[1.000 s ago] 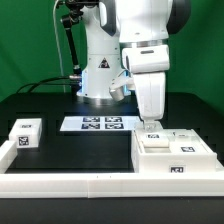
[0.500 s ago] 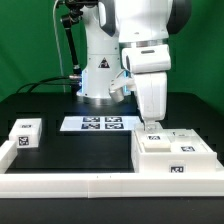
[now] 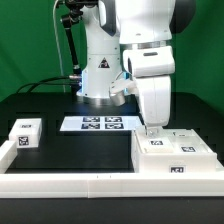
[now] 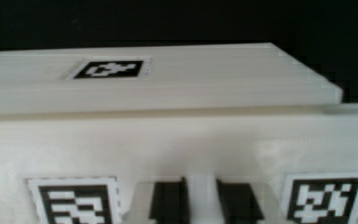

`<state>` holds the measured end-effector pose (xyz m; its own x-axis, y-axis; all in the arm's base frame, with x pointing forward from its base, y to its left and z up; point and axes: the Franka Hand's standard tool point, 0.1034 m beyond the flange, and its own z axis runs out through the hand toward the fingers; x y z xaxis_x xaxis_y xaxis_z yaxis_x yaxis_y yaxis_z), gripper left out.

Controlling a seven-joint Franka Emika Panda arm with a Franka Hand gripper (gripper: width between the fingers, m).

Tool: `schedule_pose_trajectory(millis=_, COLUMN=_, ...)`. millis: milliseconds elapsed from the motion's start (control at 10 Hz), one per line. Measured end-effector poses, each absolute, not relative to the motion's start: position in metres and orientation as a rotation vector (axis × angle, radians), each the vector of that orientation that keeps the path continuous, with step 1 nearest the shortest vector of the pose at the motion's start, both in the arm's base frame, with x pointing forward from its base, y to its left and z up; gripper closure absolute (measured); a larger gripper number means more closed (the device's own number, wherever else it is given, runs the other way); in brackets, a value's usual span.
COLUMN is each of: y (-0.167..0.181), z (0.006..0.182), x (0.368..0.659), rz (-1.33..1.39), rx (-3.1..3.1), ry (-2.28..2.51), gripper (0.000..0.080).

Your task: Assemble cabinet

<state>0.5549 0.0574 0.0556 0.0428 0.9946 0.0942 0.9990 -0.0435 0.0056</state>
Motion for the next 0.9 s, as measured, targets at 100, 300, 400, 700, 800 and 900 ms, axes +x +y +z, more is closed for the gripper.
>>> schedule_pose_trajectory(millis=100, y=0.057, z=0.055, x=0.561, rz=-0.120, rx=-2.225, ry=-2.128, gripper=0.0729)
schedule_pose_trajectory(millis=300, y=0.056, z=0.055, x=0.572, rz=-0.128, rx=-2.229, ry=-2.123, gripper=0.0729)
schedule_pose_trajectory(millis=400, y=0.056, z=0.055, x=0.577, rz=-0.129, rx=-2.230, ry=-2.121, gripper=0.0729)
schedule_pose_trajectory(millis=700, y=0.056, z=0.056, x=0.579, rz=-0.125, rx=-2.231, ry=-2.118, gripper=0.0729)
schedule_pose_trajectory(millis=800, y=0.057, z=0.056, x=0.579, rz=-0.114, rx=-2.225, ry=-2.120, gripper=0.0729)
schedule_pose_trajectory(millis=900, y=0.057, z=0.057, x=0.580, rz=-0.098, rx=-2.216, ry=-2.127, gripper=0.0729)
